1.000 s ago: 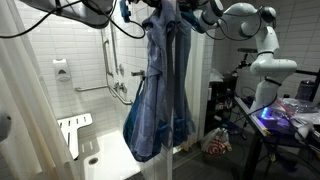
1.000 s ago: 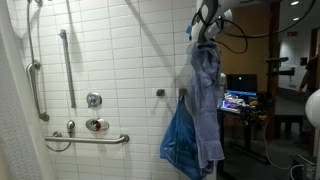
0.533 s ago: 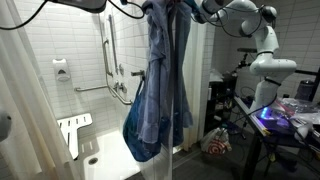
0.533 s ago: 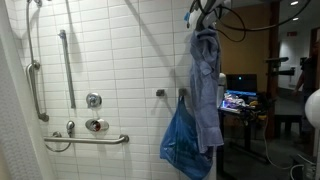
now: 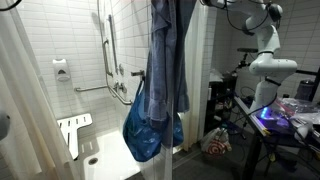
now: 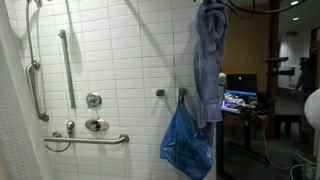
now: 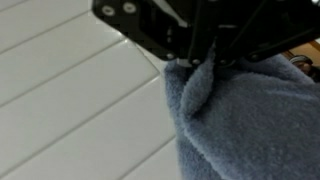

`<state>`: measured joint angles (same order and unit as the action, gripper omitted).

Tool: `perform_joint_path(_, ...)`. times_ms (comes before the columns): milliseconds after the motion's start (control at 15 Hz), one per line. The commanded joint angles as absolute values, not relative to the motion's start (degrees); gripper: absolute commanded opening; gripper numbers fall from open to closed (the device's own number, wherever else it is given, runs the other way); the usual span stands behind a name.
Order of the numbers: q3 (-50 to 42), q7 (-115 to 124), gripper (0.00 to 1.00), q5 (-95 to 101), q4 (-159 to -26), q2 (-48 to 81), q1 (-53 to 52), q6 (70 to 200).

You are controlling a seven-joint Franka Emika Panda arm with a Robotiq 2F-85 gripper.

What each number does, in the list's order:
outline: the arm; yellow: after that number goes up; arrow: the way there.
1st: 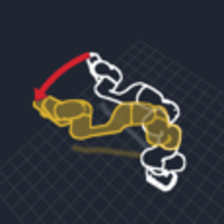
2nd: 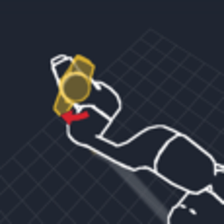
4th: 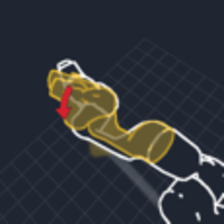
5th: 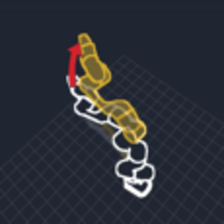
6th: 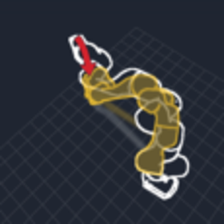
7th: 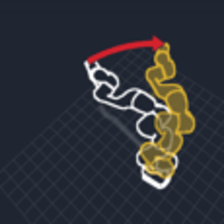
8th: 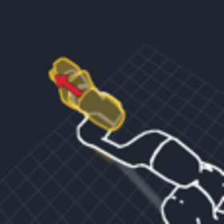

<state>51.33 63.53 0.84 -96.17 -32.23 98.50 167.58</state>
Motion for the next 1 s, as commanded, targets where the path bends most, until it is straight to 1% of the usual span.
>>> perform_joint_path(0, 48.1, 63.5, 0.01, 0.9, -92.9, -30.4, 96.1, 166.5)
perform_joint_path(267, 50.2, 64.6, 0.01, 2.4, -92.7, -29.7, 96.9, 166.5)
perform_joint_path(933, 64.6, 64.4, 0.01, 3.9, -93.7, -27.3, 102.8, 164.9)
